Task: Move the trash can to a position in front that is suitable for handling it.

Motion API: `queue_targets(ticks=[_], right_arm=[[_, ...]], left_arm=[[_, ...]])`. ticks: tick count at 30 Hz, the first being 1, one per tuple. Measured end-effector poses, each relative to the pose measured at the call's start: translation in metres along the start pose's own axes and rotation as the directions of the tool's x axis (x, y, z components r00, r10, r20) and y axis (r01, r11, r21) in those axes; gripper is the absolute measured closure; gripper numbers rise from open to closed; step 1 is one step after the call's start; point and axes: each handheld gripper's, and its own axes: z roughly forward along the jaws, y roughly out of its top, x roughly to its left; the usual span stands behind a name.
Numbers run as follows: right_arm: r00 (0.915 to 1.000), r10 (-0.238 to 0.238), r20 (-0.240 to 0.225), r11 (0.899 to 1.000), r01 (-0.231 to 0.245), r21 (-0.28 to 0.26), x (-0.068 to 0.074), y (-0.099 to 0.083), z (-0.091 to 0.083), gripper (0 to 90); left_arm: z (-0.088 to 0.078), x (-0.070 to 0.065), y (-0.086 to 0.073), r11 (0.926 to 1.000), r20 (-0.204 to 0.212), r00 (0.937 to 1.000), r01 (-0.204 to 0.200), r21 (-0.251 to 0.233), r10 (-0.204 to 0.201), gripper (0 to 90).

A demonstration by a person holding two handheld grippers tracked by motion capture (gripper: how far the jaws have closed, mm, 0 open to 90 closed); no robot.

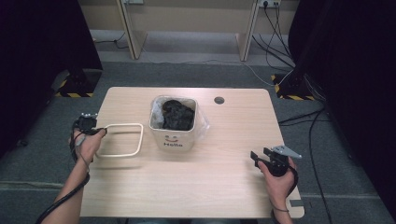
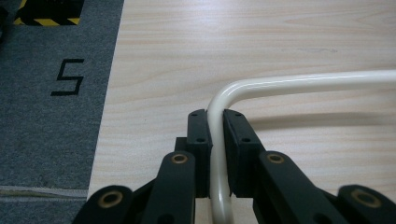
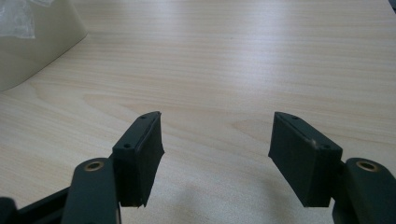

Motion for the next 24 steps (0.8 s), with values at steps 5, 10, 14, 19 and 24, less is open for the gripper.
queue_targets(ticks=[5, 10, 14, 19, 24], right_arm=[[1.0000, 0.000, 0.000, 1.000, 0.000, 0.000, 0.000, 0.000, 0.000, 34.7], [1.0000, 0.000, 0.000, 1.000, 0.000, 0.000, 0.000, 0.000, 0.000, 34.7], [1.0000, -0.001, -0.001, 1.000, 0.001, 0.000, 0.000, 0.000, 0.000, 34.7], [1.0000, 0.000, -0.001, 1.000, 0.000, 0.001, 0.000, 0.000, 0.000, 34.7], [1.0000, -0.001, 0.000, 1.000, 0.001, 0.001, 0.000, 0.000, 0.000, 34.7]], left_arm=[[0.004, 0.000, -0.005, 1.0000, -0.003, 1.0000, -0.002, 0.005, 0.002, 81.2], [0.007, 0.000, -0.009, 1.0000, -0.007, 1.0000, -0.004, 0.009, 0.004, 81.2], [0.009, -0.001, -0.011, 0.9999, -0.012, 0.9999, -0.010, 0.008, 0.010, 81.1], [0.010, 0.000, -0.014, 0.9997, -0.018, 0.9997, -0.018, 0.014, 0.019, 81.1], [0.012, 0.000, -0.016, 0.9996, -0.022, 0.9996, -0.020, 0.018, 0.020, 81.1]])
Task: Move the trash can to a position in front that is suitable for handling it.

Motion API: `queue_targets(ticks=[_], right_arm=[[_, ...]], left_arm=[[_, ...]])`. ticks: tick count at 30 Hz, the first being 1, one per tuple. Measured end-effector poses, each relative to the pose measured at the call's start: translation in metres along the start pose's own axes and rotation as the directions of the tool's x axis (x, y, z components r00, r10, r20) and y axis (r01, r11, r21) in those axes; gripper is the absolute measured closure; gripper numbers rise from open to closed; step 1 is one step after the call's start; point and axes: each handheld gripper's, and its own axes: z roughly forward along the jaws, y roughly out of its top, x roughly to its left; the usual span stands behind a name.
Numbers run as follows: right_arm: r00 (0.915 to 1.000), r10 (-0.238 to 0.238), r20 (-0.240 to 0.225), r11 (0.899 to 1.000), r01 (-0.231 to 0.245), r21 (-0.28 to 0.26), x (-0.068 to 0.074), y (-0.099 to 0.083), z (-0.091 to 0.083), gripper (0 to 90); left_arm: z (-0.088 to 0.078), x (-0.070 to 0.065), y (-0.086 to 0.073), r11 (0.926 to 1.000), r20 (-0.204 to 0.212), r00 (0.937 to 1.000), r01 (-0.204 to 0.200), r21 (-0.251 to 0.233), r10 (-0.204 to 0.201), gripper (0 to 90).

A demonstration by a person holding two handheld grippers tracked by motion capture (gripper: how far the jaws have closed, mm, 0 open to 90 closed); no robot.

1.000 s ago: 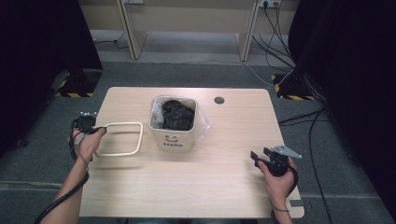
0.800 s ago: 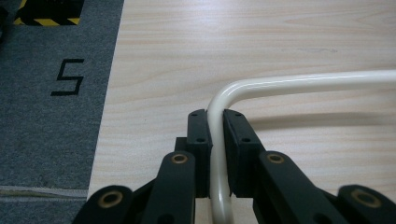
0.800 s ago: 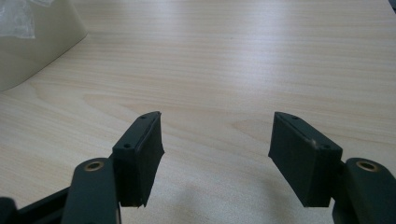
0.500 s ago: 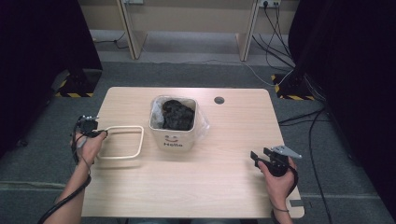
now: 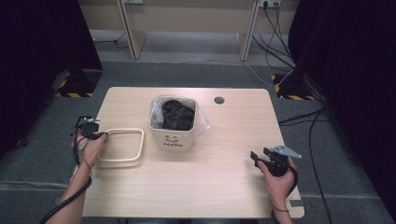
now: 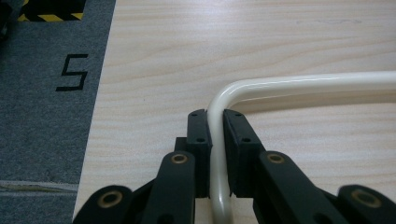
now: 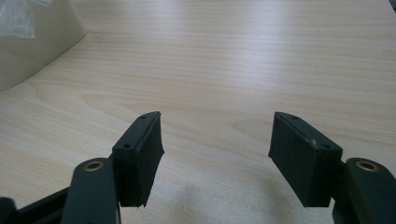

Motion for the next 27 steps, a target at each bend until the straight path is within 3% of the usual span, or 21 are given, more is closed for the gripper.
queue_targets(ticks=[14, 20, 27], right_arm=[[1.0000, -0.001, 0.001, 1.000, 0.001, 0.002, 0.000, 0.000, 0.000, 34.5], [1.0000, -0.001, 0.000, 1.000, 0.001, 0.004, 0.000, 0.000, 0.000, 34.4], [1.0000, 0.000, -0.001, 1.000, 0.000, 0.003, 0.000, 0.000, 0.000, 34.4]], left_arm=[[0.002, 0.001, -0.005, 1.0000, -0.009, 1.0000, -0.003, 0.009, 0.003, 80.2], [-0.002, 0.002, -0.003, 0.9998, -0.021, 0.9996, 0.017, -0.013, -0.018, 66.5], [-0.008, -0.003, 0.002, 0.9989, 0.001, 0.9999, 0.015, -0.044, -0.015, 50.4]])
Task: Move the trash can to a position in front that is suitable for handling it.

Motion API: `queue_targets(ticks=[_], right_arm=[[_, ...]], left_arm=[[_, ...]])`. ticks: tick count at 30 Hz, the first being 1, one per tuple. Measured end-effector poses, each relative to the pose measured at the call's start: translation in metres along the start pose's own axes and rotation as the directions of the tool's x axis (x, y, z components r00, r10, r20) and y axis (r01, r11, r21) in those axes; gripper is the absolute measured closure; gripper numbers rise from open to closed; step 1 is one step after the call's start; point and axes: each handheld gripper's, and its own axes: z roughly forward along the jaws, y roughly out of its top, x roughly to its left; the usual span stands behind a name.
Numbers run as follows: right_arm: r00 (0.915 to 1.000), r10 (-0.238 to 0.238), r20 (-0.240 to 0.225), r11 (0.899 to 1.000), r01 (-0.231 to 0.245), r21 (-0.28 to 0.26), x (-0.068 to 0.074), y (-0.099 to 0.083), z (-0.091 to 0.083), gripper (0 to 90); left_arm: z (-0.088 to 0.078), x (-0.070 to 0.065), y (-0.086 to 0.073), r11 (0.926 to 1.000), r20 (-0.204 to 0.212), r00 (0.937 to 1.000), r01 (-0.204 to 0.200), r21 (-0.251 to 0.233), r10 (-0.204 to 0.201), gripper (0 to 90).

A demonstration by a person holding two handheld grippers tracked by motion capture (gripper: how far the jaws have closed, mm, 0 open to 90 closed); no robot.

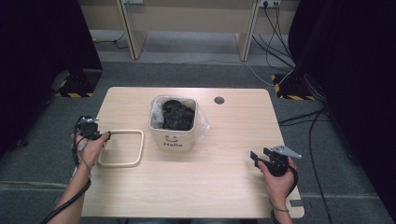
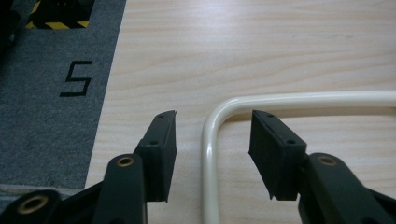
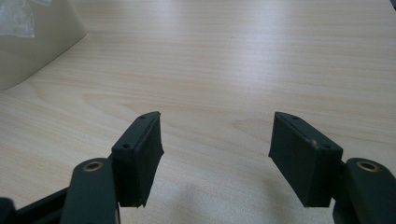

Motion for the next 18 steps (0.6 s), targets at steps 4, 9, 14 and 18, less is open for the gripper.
queue_targets(ticks=[4, 9, 14, 18], right_arm=[[1.0000, 0.003, 0.000, 1.000, -0.003, 0.001, 0.000, 0.000, 0.000, 34.3], [1.0000, 0.008, -0.003, 1.000, -0.008, -0.006, -0.001, 0.000, 0.000, 34.3], [0.9999, 0.013, -0.006, 1.000, -0.013, -0.008, 0.000, -0.001, -0.001, 34.3], [0.9998, 0.018, -0.008, 1.000, -0.018, -0.004, -0.001, 0.000, -0.001, 34.1]], left_arm=[[-0.004, -0.006, 0.002, 0.9994, 0.054, 0.9985, -0.004, -0.035, 0.005, 45.4], [-0.012, -0.016, 0.008, 0.9962, 0.107, 0.9943, 0.007, -0.086, 0.002, 40.9], [-0.017, -0.025, 0.018, 0.9919, 0.140, 0.9901, 0.028, -0.124, -0.010, 40.2], [-0.020, -0.031, 0.024, 0.9922, 0.151, 0.9886, 0.018, -0.123, 0.000, 39.9]])
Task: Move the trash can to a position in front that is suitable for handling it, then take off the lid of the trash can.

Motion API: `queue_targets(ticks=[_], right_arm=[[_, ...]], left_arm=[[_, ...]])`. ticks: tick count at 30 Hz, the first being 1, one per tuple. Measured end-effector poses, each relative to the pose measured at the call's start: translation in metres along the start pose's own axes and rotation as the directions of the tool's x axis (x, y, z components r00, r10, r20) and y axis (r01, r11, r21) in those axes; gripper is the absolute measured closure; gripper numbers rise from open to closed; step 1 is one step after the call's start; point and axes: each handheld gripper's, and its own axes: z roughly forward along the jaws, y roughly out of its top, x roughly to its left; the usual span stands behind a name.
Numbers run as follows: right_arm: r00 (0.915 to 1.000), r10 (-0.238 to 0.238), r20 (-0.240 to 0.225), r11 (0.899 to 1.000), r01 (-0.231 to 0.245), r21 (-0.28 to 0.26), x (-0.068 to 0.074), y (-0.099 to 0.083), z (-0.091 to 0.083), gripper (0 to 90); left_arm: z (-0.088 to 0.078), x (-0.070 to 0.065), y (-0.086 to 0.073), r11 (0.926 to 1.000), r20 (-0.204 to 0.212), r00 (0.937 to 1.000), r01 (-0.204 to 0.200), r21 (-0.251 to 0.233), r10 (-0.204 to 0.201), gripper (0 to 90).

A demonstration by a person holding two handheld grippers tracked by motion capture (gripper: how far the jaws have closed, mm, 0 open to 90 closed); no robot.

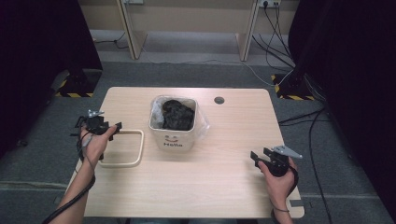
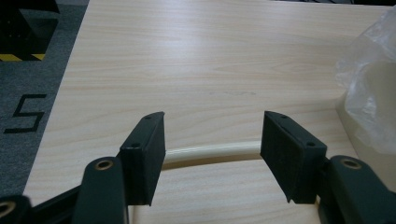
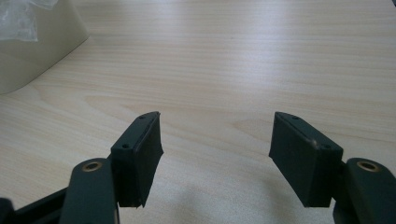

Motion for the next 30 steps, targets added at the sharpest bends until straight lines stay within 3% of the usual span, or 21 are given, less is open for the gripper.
queue_targets(ticks=[8, 13, 20, 23, 30], right_arm=[[1.0000, -0.005, 0.002, 1.000, 0.005, 0.004, 0.001, 0.000, 0.001, 33.9], [1.0000, -0.005, -0.001, 1.000, 0.005, 0.008, 0.000, 0.000, 0.001, 33.8], [1.0000, -0.007, 0.001, 1.000, 0.007, 0.010, 0.000, 0.001, 0.002, 33.8], [1.0000, -0.006, 0.004, 1.000, 0.006, 0.009, 0.001, 0.001, 0.002, 33.9], [1.0000, -0.006, 0.001, 1.000, 0.006, 0.009, 0.001, 0.001, 0.002, 33.8]], left_arm=[[-0.012, -0.009, 0.012, 0.9993, 0.025, 0.9997, -0.004, -0.036, 0.005, 39.9], [-0.013, -0.017, 0.021, 0.9993, 0.041, 0.9990, -0.016, -0.033, 0.017, 40.0], [-0.019, -0.040, 0.038, 0.9978, 0.088, 0.9950, -0.042, -0.051, 0.046, 40.8], [-0.023, -0.053, 0.046, 0.9951, 0.107, 0.9919, -0.059, -0.080, 0.067, 40.9], [-0.023, -0.076, 0.060, 0.9925, 0.135, 0.9857, -0.091, -0.082, 0.101, 41.1]])
